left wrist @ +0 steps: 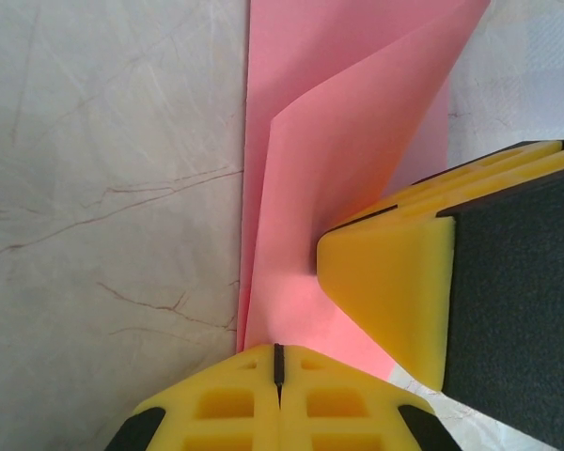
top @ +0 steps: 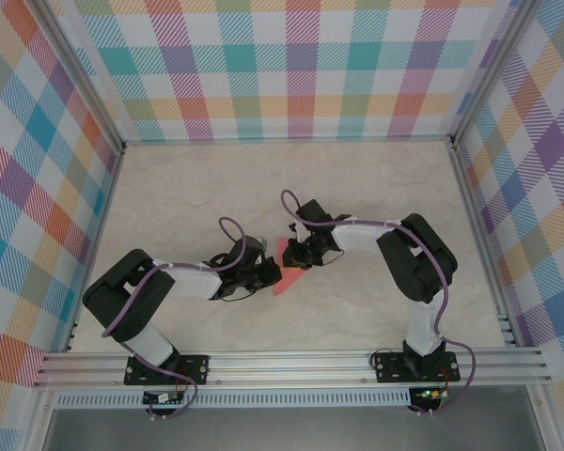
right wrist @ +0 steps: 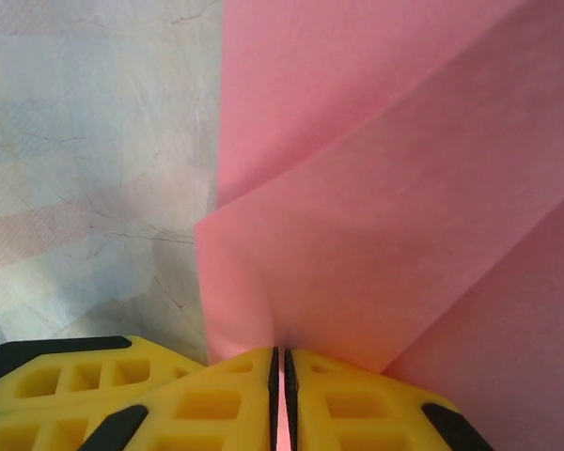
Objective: Fold a paper plane with a square sheet of paper (pick it up from the middle)
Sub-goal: Fourth fold the wing at the center of the table.
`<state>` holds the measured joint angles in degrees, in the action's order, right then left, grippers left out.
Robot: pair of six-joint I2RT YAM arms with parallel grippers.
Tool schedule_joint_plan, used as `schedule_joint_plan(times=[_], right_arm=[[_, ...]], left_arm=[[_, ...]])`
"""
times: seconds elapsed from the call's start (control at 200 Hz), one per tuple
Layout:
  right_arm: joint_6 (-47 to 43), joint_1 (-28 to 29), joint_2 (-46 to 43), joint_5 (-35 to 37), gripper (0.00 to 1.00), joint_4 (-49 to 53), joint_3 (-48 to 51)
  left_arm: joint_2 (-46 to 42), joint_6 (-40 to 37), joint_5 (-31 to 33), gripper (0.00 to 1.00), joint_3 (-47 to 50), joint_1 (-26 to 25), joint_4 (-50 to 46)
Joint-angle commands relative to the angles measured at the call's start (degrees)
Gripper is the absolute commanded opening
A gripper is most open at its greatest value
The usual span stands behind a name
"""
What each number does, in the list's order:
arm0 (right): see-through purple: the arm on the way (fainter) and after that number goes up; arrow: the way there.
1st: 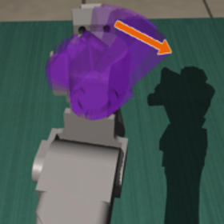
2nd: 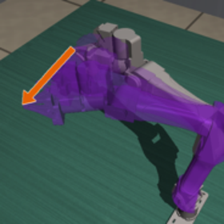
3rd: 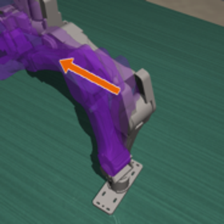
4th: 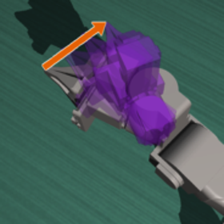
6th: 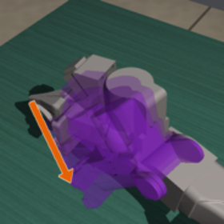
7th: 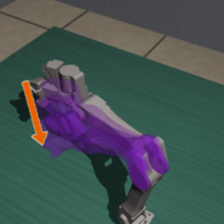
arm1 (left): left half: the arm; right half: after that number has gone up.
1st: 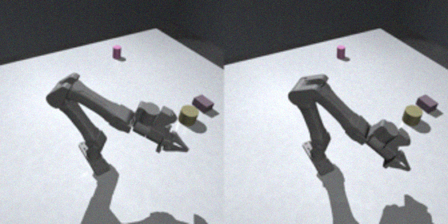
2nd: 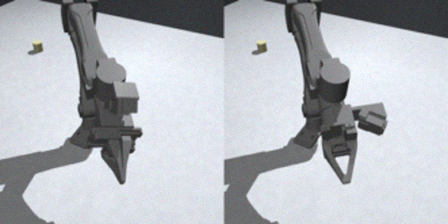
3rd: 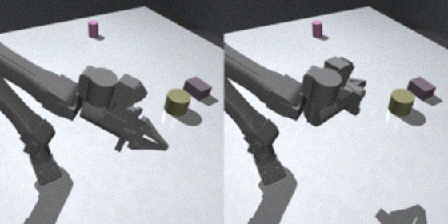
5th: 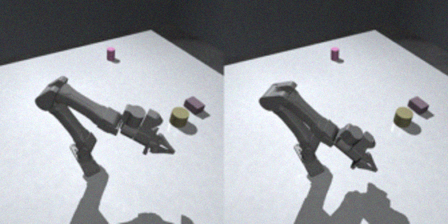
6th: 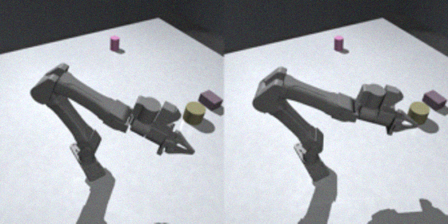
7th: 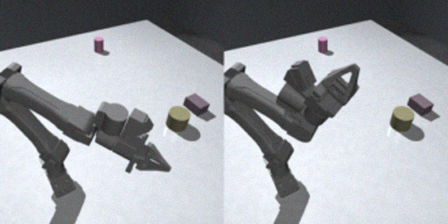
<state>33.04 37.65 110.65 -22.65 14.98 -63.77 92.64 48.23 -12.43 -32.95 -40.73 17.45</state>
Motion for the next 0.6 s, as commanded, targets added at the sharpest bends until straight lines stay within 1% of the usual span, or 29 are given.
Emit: schedule_joint_plan(times=[0.0,0.38,0.5,0.595], right_arm=[[-2.78,-2.24,1.5,3.45,0.13,-1.11,-0.73],[-2.8,-2.67,2.64,3.01,0.13,-0.86,1.0],[-2.61,-2.51,3.07,2.63,0.12,-0.42,1.5],[-2.54,-2.4,3.51,2.45,0.12,0.01,1.54]], left_arm=[[1.58,-0.41,1.12,0.0,0.8,0.58,-8.82],[0.9,-1.1,-0.19,0.0,-1.02,0.57,-9.05],[-1.3,-1.56,-0.89,0.0,-3.34,0.58,-8.28],[-3.99,-1.86,0.44,0.01,-5.09,0.63,-8.05]])
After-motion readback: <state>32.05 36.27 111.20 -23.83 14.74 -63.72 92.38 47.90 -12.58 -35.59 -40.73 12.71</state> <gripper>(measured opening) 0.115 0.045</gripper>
